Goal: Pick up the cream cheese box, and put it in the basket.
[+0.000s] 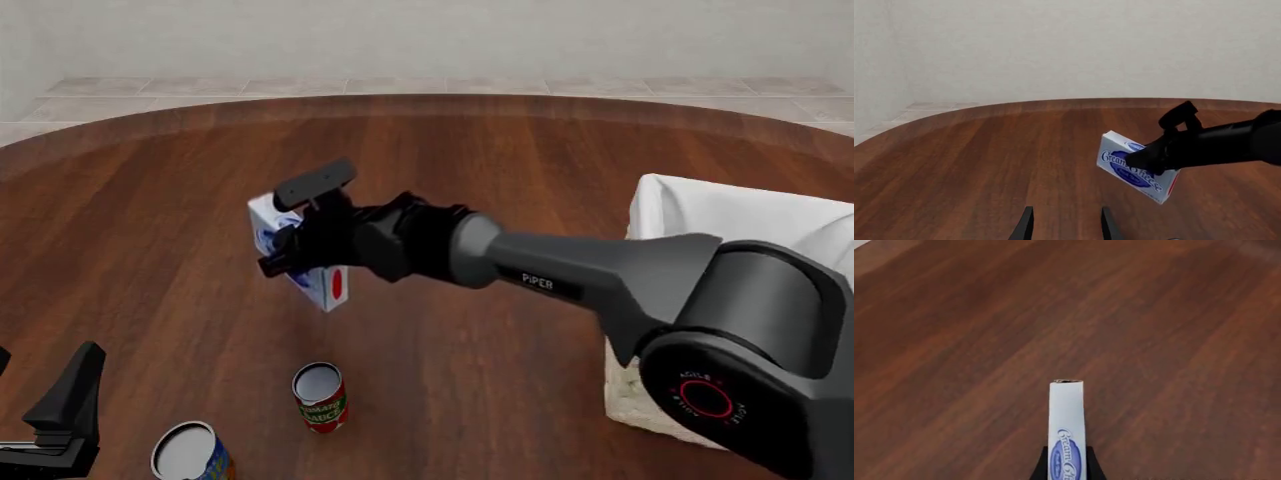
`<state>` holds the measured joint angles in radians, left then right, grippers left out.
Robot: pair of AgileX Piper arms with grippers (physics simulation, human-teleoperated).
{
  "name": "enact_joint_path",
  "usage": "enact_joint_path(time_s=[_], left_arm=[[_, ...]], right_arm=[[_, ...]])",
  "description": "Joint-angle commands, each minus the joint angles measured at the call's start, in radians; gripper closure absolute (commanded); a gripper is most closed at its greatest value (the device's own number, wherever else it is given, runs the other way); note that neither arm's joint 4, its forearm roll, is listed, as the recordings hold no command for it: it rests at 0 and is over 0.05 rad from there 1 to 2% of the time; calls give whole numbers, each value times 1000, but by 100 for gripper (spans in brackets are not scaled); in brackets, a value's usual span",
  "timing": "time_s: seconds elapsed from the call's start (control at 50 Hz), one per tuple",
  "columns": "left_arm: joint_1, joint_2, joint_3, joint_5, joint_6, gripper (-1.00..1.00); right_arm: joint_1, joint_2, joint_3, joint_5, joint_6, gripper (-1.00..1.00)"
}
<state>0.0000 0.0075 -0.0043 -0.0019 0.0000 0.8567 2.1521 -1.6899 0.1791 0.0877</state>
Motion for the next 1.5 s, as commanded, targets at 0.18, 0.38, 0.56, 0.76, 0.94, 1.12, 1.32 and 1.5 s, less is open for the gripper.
enact_joint_path(time_s=[0.18,0.38,0.56,0.76,0.94,1.12,1.32,1.5], left_arm=[[0,0,0,0,0,-100],[0,0,0,0,0,-100],[0,0,0,0,0,-100],[0,0,0,0,0,-100],[0,0,0,0,0,-100],[0,0,0,0,0,-100],[0,0,0,0,0,-100],[0,0,0,0,0,-100]], right_arm=[[-6,-76,55,-32,18,100],[-8,-115,72,-22,7,100],[-14,-152,90,-18,-2,100],[-14,-182,107,-15,-8,100],[-20,-207,115,-8,-14,100],[-31,-221,118,-2,-21,100],[-52,-226,109,8,-23,100],[-83,-219,95,19,-22,100]])
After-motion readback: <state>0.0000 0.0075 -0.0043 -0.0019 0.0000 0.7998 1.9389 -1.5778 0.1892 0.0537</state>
